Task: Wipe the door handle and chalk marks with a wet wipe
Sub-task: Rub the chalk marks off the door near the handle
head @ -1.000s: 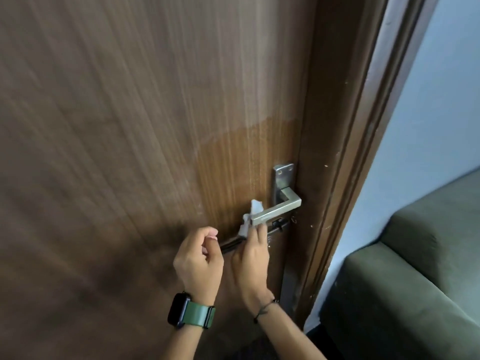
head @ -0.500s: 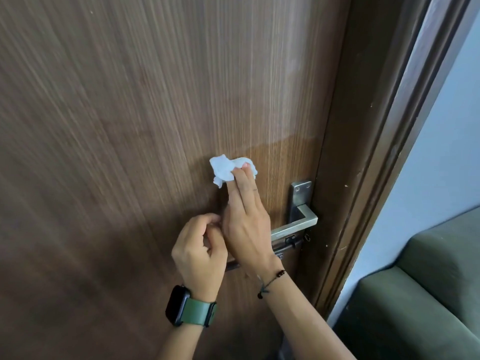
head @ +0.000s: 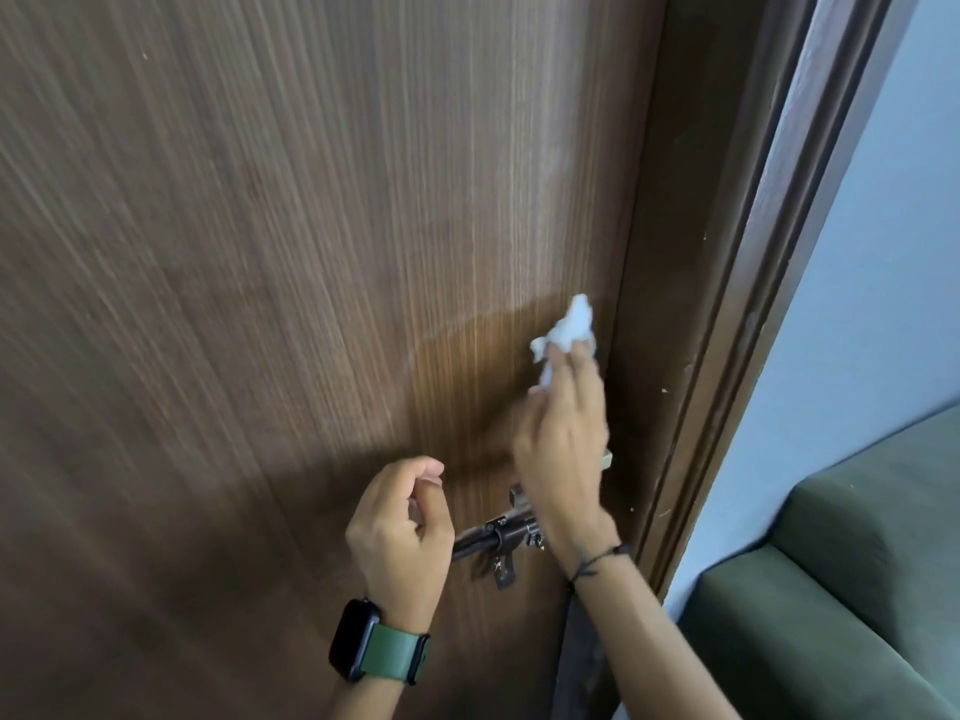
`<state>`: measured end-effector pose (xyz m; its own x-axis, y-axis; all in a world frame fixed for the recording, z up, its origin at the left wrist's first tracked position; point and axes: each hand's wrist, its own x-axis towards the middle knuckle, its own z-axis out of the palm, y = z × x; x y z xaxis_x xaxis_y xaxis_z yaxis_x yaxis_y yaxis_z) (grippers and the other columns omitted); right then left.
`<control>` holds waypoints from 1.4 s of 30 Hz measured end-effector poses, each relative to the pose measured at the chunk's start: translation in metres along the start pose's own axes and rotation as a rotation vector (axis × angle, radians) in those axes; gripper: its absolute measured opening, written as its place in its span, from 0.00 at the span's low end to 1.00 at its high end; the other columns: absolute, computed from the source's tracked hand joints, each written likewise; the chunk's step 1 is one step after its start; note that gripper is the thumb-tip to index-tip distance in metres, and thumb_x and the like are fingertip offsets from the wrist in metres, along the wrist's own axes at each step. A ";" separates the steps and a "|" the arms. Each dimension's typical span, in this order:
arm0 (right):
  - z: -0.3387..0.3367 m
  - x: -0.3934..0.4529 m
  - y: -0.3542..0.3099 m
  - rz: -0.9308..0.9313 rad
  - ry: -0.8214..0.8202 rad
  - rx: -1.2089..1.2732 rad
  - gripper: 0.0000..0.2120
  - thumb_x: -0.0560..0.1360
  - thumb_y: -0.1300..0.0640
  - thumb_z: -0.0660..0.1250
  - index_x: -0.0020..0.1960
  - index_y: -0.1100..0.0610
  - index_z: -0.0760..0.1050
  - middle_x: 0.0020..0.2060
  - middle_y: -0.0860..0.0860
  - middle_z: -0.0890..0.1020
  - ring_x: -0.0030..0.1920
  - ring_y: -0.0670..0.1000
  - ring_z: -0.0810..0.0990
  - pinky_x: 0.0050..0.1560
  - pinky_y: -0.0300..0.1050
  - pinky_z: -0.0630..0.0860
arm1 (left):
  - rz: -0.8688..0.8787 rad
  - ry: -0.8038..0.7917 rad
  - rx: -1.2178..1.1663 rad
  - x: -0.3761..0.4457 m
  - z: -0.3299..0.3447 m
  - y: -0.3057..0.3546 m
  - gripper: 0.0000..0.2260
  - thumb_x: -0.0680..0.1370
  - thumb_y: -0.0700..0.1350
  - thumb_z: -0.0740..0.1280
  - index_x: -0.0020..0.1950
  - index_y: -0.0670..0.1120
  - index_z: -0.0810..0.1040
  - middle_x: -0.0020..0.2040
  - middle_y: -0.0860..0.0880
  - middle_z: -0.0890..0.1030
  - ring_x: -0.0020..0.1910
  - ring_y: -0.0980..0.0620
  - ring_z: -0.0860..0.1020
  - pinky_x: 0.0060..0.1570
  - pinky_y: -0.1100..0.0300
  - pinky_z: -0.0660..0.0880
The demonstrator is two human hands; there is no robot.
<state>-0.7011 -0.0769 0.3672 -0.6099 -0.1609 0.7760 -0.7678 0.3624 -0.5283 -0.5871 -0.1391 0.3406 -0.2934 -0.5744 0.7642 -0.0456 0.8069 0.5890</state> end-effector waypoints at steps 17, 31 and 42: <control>0.031 -0.120 0.043 -0.353 -0.452 -0.097 0.17 0.68 0.64 0.63 0.56 0.64 0.75 0.56 0.55 0.69 0.54 0.54 0.70 0.39 0.39 0.77 | -0.041 -0.048 0.072 -0.016 0.003 -0.019 0.13 0.72 0.42 0.56 0.39 0.41 0.80 0.35 0.48 0.83 0.33 0.56 0.77 0.33 0.66 0.71; 0.013 -0.090 0.121 -0.055 -0.312 -0.253 0.10 0.72 0.67 0.59 0.48 0.67 0.77 0.46 0.61 0.79 0.50 0.59 0.76 0.44 0.51 0.81 | -0.054 -0.107 0.104 -0.021 0.008 -0.023 0.13 0.71 0.41 0.56 0.38 0.43 0.80 0.35 0.50 0.83 0.30 0.54 0.77 0.29 0.62 0.72; 0.041 -0.109 0.034 -0.315 -0.387 0.008 0.07 0.73 0.64 0.62 0.45 0.63 0.78 0.43 0.58 0.81 0.48 0.54 0.73 0.40 0.43 0.76 | -0.041 -0.093 0.099 -0.015 0.002 -0.013 0.13 0.72 0.41 0.56 0.38 0.41 0.80 0.35 0.48 0.83 0.31 0.54 0.77 0.31 0.63 0.72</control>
<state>-0.6687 -0.0849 0.2507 -0.3746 -0.5909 0.7145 -0.9272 0.2344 -0.2922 -0.5845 -0.1406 0.3211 -0.3765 -0.5956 0.7096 -0.1523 0.7953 0.5868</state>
